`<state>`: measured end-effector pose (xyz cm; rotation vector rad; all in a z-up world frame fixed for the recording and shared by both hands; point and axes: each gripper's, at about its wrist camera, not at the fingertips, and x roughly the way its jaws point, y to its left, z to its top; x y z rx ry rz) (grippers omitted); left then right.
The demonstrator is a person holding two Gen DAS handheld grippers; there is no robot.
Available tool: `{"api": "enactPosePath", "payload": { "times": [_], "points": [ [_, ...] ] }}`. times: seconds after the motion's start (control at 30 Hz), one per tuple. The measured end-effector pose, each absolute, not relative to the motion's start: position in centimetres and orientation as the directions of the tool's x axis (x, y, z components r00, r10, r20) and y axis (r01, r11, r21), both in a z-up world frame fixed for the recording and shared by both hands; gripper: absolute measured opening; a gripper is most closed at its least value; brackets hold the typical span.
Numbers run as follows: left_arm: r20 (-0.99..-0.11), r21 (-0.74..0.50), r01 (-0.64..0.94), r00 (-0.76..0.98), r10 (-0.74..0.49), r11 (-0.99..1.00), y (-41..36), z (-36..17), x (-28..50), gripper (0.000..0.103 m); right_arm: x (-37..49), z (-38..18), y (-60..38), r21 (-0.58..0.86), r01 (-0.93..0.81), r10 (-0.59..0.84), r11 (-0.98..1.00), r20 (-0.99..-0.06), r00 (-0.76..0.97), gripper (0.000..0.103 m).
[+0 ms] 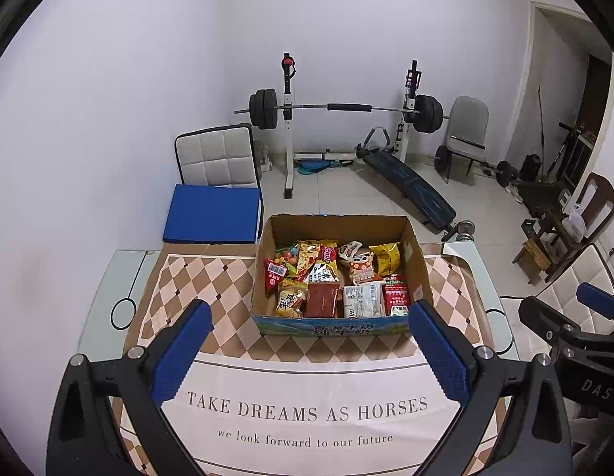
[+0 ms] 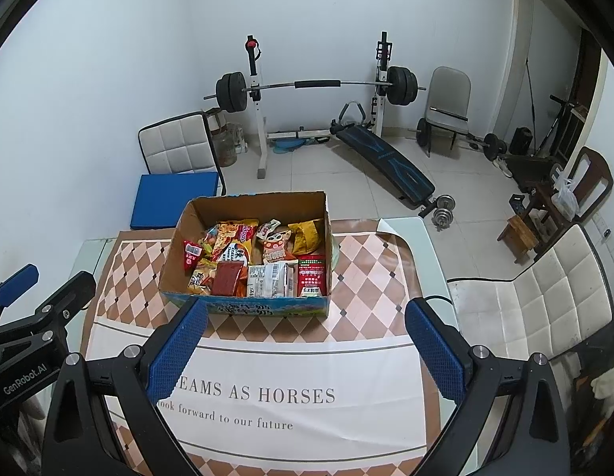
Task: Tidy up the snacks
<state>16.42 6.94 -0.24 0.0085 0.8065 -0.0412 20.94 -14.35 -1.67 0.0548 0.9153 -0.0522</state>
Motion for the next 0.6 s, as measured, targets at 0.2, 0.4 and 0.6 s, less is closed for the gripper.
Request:
{"api": "enactPosePath", "payload": {
  "times": [0.2, 0.4, 0.6],
  "points": [
    [-0.722, -0.007, 0.039, 0.691, -0.032, 0.999, 6.91, -0.27, 16.34, 0.102, 20.93, -1.6, -14.41, 0.025, 0.068, -0.021, 0.997, -0.793, 0.609, 0.102],
    [-0.721, -0.007, 0.039, 0.692, -0.032, 0.999, 6.9, -0.32, 16.29, 0.102, 20.88, -1.59, -14.4, 0.026, 0.07, -0.022, 0.997, -0.792, 0.61, 0.102],
    [-0.716, -0.005, 0.039, 0.697, -0.031, 0.999, 6.99, 0.01, 16.2, 0.102, 20.86, -1.62, -14.42, 0.026, 0.07, -0.022, 0.997, -0.793, 0.609, 0.102]
  ]
}}
